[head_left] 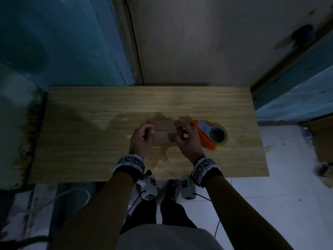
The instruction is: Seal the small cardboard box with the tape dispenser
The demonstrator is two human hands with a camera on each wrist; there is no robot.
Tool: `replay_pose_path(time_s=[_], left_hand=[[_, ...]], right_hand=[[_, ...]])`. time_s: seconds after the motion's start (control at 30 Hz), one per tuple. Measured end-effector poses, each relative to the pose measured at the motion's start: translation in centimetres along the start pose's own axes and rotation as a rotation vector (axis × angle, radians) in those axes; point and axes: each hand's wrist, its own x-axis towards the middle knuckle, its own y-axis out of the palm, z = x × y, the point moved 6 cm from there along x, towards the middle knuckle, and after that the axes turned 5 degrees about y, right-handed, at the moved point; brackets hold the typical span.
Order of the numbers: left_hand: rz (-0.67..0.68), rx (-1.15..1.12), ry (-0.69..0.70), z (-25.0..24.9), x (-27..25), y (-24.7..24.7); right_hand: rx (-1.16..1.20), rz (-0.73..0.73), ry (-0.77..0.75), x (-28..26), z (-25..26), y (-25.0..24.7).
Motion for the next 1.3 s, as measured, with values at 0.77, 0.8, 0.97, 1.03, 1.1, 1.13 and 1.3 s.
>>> replay_pose_path(time_s=[0.77,0.8,0.97,1.03,1.1,1.13,1.3], left_hand=[[-0.042,0.046,-0.101,-1.2,0.4,0.0],[-0.048,0.047,-0.098,-1.3,0.4,0.0],[-0.034,-0.004,-0.108,-1.2,0.4,0.0],[-0.043,-0.028,-0.122,-1.0,0.3,-0.1],[-0.059,-0.048,-0.119,-0.9,0.1,-0.1],[-0.065,-0.06,-0.108,-0.9,0.0,-0.1],[-0.035,-0.063,-0.11,-0.4,-0.5,-0.1]], right_hand=[[-0.577,-0.149,0.219,0.6,-5.2,-7.9],[-0.53,-0.141,0.225,0.7,-4.5,-8.3],[-0.215,-0.045,0.205,2.1,-0.3,-10.4],[-0.134,0.051,0.143,2.4,2.4,-10.6],[-0.116,0.144,0.085,2.6,5.1,-10.3],[-0.121,0.177,0.063,2.8,6.3,-9.9],[-0.209,0.318,-0.013,3.8,9.6,-5.6]])
